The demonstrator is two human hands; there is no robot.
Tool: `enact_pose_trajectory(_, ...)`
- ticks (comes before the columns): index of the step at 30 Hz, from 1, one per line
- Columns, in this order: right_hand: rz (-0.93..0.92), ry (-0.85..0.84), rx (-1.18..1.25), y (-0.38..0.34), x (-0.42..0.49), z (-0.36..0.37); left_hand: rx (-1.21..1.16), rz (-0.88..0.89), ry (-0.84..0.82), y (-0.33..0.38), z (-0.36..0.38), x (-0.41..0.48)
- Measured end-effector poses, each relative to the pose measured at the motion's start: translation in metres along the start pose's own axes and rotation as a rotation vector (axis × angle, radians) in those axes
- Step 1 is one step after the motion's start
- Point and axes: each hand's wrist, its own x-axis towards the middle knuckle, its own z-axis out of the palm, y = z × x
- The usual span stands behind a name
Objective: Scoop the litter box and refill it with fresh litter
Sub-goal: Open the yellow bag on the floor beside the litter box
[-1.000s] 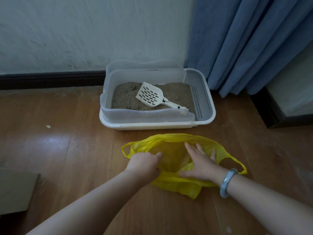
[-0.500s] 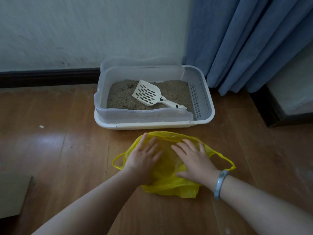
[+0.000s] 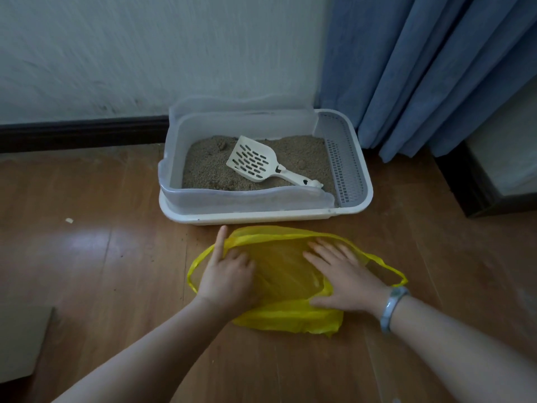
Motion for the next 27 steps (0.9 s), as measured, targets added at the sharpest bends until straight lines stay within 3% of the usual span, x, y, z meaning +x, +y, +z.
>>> enact_pose_trajectory(2,-0.112,0.183,0.051,-0.008,0.004,-0.002,-0.013,0.122,0.198,0.007,0.007,0.004)
enact_pose_trajectory(5,-0.136,0.257,0.074,-0.018,0.011,-0.001,0.004,0.246,0.18,0.013,0.013,0.012)
enact_pose_trajectory(8,-0.078,0.189,0.024,-0.021,0.018,0.004,0.021,0.164,0.105,0.009,0.016,0.024)
enact_pose_trajectory(13,0.048,-0.038,0.021,-0.016,0.017,0.003,0.003,0.028,-0.162,-0.007,0.019,0.03)
enact_pose_trajectory(20,0.118,-0.169,0.095,0.01,0.012,0.001,0.089,0.032,-0.195,-0.024,0.018,0.014)
enact_pose_trajectory(24,0.074,-0.078,0.096,0.003,0.014,-0.005,-0.022,0.132,-0.026,-0.024,0.017,0.006)
enact_pose_trajectory(27,-0.043,0.153,0.099,-0.008,0.013,-0.015,-0.112,0.203,0.196,-0.023,0.015,0.0)
